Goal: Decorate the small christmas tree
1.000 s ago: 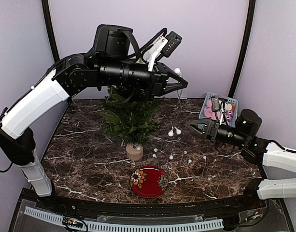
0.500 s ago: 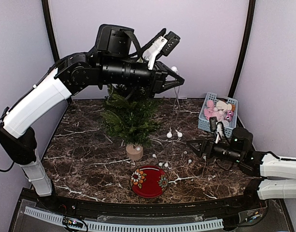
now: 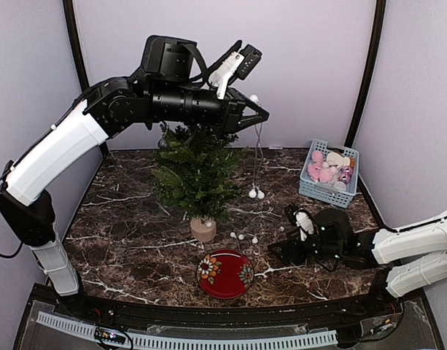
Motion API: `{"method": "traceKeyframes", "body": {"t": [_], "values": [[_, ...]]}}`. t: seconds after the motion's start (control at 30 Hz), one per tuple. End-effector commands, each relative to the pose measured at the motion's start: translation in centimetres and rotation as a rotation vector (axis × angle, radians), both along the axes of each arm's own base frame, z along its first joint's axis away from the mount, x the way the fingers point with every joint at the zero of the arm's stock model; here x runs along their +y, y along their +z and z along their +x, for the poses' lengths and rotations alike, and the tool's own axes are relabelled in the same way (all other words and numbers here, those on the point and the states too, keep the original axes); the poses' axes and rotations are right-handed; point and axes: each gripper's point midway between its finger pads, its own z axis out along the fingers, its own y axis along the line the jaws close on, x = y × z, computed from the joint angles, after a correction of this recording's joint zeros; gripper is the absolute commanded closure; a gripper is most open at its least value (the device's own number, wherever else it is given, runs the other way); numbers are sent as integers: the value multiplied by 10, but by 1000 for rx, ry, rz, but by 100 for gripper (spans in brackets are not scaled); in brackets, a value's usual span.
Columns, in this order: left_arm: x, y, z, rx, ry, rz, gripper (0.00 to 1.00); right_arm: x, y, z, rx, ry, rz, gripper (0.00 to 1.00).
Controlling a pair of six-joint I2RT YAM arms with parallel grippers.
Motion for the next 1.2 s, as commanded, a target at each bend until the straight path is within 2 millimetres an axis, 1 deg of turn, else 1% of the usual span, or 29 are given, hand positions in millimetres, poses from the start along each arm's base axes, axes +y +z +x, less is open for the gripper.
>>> {"method": "traceKeyframes", "body": {"t": [0.0,0.2,0.27,0.3,0.33,0.37,0.43,0.53,0.6,0.67,0.73,0.87,0.93,1.1,1.17], "values": [[11,21,-2,-3,-2,-45,100,25,16,12,-119,39,-35,13],[12,21,-1,8,-6,-45,100,46,8,25,-181,52,-90,15],[13,21,-1,8,-3,-46,100,52,4,31,-192,52,-104,18],[14,22,-1,7,-3,-48,100,55,3,33,-194,57,-107,22],[14,22,0,9,-2,-49,100,59,2,34,-195,63,-104,28],[14,23,0,10,0,-52,100,62,0,34,-188,71,-99,37],[15,23,3,12,4,-53,100,70,-1,29,-161,100,-72,51],[14,24,4,10,-1,-61,100,81,-6,14,-94,160,-6,75],[13,24,5,22,-5,-71,100,87,-11,1,-41,193,35,86],[11,24,5,37,-9,-80,100,89,-18,-7,-8,198,54,95],[10,26,5,40,-13,-91,100,91,-21,-13,13,200,75,100],[13,31,10,45,4,-111,100,95,-21,-22,53,205,111,100],[16,35,13,46,24,-121,100,96,-18,-28,67,213,131,100],[26,38,27,60,92,-151,100,92,-5,-39,93,228,161,100],[31,40,32,64,114,-168,100,92,4,-48,121,261,188,100]]}}
